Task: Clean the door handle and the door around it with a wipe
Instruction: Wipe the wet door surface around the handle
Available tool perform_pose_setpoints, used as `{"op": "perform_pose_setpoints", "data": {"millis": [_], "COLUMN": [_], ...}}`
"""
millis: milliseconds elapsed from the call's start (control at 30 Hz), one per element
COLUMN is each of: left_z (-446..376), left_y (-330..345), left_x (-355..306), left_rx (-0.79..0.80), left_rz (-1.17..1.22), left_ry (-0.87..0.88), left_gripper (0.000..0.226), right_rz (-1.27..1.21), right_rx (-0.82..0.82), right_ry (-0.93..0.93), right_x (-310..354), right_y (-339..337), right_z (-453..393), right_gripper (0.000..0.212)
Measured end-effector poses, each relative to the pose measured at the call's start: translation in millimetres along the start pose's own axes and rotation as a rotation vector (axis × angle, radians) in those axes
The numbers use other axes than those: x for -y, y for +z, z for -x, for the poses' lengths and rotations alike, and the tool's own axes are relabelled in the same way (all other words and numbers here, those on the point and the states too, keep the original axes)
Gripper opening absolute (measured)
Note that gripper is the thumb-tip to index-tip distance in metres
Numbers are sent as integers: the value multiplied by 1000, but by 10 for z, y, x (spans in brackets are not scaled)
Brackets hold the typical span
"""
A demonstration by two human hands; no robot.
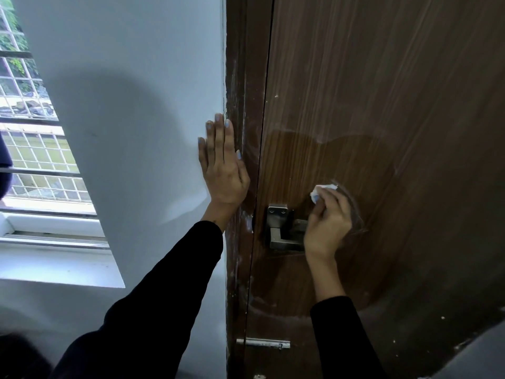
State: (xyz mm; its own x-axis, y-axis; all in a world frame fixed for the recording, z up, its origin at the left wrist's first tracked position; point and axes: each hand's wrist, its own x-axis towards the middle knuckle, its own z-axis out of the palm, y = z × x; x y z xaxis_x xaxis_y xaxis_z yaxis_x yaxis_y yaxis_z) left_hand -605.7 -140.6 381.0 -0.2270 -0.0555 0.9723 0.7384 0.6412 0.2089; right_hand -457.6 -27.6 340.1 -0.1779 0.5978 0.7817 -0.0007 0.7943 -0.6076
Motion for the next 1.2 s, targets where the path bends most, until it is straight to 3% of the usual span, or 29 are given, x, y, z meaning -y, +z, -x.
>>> {"op": "perform_pose_setpoints", "data": {"millis": [167,333,467,533,700,900,1100,1200], "left_z": [1,-1,-3,-5,-1,1,29,34], "left_y": [-4,-8,-2,1,0,-10,3,15], "left_x": [1,-7,-2,0,-8,-6,6,22], "left_rx": [-1,2,2,4,5,6,10,19], "left_rz": [1,-6,-6,-8,-8,-5,-10,-8], "left_ry": [4,0,-6,-6,0,-6,-1,0], "left_gripper": [54,54,55,54,52,53,53,53], "right_rz": [57,41,78,105,96,128,-63,-100], "right_rx": [170,-28,131,193,33,190,-96,-58], "right_ry": [-138,43,-111,-103,54,-206,73,-80], "right_x": [-108,-153,-8,-79,-136,-38,-8,190], "right_y": [-34,-77,33,9,-37,20,-81,38], "right_z": [149,-15,100,222,67,127,-170,-242], "right_gripper": [31,35,46,48,47,41,22,24]}}
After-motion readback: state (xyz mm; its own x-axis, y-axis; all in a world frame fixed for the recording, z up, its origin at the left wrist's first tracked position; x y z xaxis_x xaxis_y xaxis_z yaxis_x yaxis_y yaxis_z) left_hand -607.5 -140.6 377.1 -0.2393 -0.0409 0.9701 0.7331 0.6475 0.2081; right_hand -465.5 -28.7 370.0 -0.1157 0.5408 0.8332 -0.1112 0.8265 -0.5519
